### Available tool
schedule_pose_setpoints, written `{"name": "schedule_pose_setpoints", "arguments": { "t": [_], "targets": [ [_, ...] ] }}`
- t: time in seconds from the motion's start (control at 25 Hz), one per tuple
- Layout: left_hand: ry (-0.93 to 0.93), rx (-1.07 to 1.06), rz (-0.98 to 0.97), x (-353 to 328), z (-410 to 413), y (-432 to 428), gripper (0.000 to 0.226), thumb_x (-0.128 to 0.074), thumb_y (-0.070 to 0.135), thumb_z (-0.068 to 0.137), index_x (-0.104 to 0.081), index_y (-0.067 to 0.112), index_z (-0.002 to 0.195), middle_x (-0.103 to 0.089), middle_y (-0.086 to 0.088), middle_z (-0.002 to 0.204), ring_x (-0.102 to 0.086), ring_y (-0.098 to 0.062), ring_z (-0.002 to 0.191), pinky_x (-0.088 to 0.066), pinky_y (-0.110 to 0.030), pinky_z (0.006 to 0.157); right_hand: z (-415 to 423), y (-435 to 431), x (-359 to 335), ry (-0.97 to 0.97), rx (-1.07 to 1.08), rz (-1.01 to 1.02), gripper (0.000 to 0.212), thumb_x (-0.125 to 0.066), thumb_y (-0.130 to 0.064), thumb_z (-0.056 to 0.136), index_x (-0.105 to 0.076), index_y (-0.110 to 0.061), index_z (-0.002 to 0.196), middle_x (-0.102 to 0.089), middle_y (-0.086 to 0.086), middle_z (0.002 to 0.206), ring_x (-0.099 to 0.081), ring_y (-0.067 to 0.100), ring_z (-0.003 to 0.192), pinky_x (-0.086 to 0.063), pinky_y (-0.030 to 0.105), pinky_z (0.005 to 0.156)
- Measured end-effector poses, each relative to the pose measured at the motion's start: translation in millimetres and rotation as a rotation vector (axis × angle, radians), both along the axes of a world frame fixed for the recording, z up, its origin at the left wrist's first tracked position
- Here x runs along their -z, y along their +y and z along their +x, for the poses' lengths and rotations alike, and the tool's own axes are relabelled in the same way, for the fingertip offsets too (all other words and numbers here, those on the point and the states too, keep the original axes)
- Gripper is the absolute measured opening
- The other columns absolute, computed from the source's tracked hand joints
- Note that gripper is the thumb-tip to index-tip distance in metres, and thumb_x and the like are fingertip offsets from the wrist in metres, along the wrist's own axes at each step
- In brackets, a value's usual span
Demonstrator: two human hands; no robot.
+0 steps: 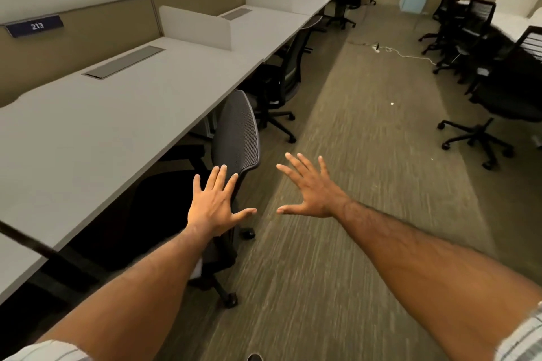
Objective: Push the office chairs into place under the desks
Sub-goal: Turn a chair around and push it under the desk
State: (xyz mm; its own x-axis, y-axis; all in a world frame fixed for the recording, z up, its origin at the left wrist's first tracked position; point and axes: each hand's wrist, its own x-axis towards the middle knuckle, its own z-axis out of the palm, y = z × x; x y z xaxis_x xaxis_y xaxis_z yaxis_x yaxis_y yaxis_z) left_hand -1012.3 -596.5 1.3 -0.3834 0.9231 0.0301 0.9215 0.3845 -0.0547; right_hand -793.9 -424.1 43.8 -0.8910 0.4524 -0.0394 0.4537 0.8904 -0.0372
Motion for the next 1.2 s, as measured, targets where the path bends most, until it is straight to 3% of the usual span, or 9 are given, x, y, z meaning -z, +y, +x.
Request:
{"name": "schedule_pose_setpoints", "arguments": {
  "t": [0.28,0.44,0.68,0.92,1.04,1.2],
  "targets": [
    [-0.053,-0.211,-0.055,8,-54,58,0.129,0.008,0.102,0.063,-0.011,0.024,0.164,-0.002,-0.009,0.172,0.005,-0.027,0.158,-0.003,-0.062,0.123,-69,120,8,-0.041,-0.171,-0.041,0.116,-0.045,-0.094,0.074,-0.007,-0.034,0.166,0.007,0.001,0.175,0.011,0.023,0.160,0.008,0.066,0.124],
    [-0.103,-0.259,-0.079,9,-74,89,0.130,0.000,0.106,0.062,-0.010,0.027,0.164,-0.002,-0.007,0.173,0.004,-0.024,0.158,0.000,-0.060,0.124,-114,191,12,-0.050,-0.313,-0.070,0.114,-0.051,-0.090,0.077,-0.006,-0.035,0.165,0.008,0.000,0.175,0.012,0.023,0.160,0.010,0.066,0.123],
    [-0.228,-0.338,0.079,-8,-50,140,0.129,-0.014,0.108,0.061,-0.010,0.030,0.164,-0.005,-0.001,0.173,0.001,-0.021,0.158,-0.004,-0.056,0.126,-176,273,-4,-0.065,-0.590,-0.032,0.115,-0.041,-0.096,0.074,-0.005,-0.036,0.165,0.006,0.001,0.175,0.010,0.024,0.160,0.010,0.065,0.123],
    [-0.308,-0.598,0.161,-21,-22,208,0.127,-0.019,0.105,0.064,-0.008,0.028,0.164,-0.001,-0.002,0.173,0.004,-0.024,0.158,-0.008,-0.060,0.126,-247,300,-11,-0.043,-0.803,-0.032,0.118,-0.030,-0.103,0.067,-0.002,-0.042,0.164,0.007,-0.001,0.175,0.012,0.022,0.160,0.014,0.060,0.123],
    [-0.438,-0.680,0.110,-11,-28,230,0.120,-0.043,0.095,0.074,-0.004,0.025,0.164,-0.003,-0.004,0.173,0.000,-0.026,0.158,-0.015,-0.058,0.125,-283,302,-15,-0.039,-0.877,-0.006,0.115,-0.031,-0.101,0.069,-0.003,-0.042,0.164,0.004,-0.001,0.175,0.008,0.023,0.160,0.014,0.061,0.124],
    [-0.834,-0.722,0.116,-1,-45,244,0.112,-0.070,0.062,0.085,0.001,0.025,0.164,-0.022,-0.006,0.168,-0.031,-0.024,0.150,-0.031,-0.045,0.122,-317,308,-10,-0.109,-0.902,-0.008,0.109,-0.043,-0.092,0.079,-0.008,-0.036,0.165,0.001,0.001,0.175,0.004,0.023,0.161,0.011,0.056,0.125]
  ]
}}
